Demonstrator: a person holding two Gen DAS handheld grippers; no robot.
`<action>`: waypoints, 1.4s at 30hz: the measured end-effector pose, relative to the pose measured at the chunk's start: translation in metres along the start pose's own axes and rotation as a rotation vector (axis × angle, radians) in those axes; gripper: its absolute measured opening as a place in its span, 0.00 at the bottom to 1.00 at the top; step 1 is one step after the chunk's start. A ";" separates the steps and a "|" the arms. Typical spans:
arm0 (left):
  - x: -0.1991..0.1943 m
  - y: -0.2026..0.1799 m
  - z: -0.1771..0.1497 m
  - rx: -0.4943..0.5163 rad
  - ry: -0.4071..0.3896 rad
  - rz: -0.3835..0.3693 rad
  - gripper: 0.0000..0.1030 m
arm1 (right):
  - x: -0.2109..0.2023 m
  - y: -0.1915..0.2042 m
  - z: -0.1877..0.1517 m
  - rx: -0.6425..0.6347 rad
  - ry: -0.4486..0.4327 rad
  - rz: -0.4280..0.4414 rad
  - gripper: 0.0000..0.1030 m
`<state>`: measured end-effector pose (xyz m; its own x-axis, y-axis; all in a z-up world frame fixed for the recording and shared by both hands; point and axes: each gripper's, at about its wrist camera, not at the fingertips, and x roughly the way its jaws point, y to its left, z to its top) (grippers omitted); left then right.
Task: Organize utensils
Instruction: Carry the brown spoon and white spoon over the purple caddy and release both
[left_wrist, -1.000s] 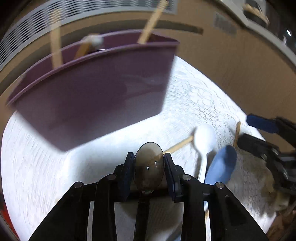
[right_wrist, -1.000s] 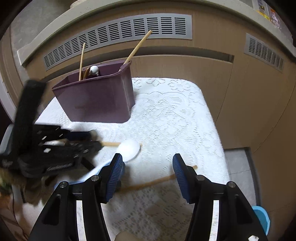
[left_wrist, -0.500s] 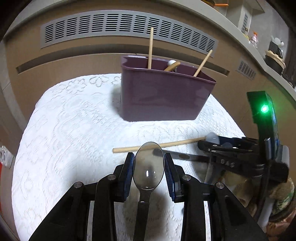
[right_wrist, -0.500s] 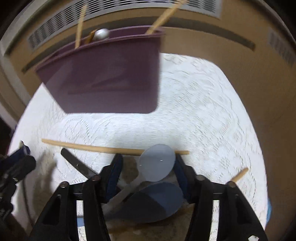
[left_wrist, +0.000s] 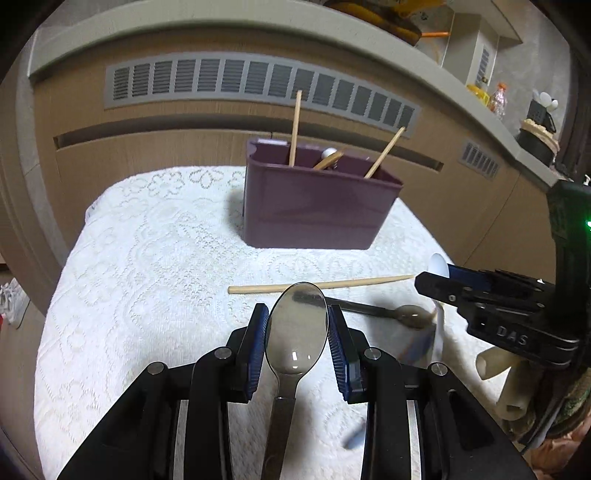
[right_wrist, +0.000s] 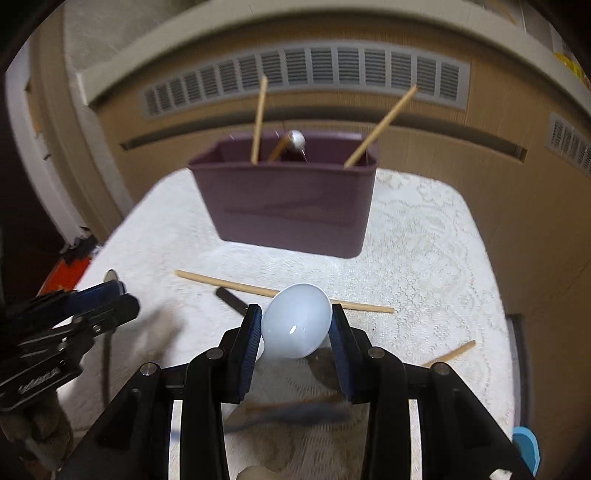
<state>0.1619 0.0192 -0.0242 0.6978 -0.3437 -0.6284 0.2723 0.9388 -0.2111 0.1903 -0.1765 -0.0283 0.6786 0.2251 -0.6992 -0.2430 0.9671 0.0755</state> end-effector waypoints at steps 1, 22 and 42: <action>-0.004 -0.002 0.000 0.004 -0.007 -0.001 0.32 | -0.007 0.001 0.000 -0.008 -0.012 0.005 0.34; -0.115 -0.084 0.081 0.233 -0.346 -0.015 0.20 | -0.149 0.005 0.060 -0.163 -0.450 -0.159 0.34; 0.095 -0.049 0.014 0.234 0.367 -0.055 0.42 | -0.067 -0.021 -0.018 -0.119 -0.124 -0.078 0.34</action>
<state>0.2239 -0.0593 -0.0631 0.4077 -0.3220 -0.8545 0.4747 0.8741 -0.1029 0.1376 -0.2141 0.0044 0.7773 0.1696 -0.6058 -0.2611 0.9631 -0.0655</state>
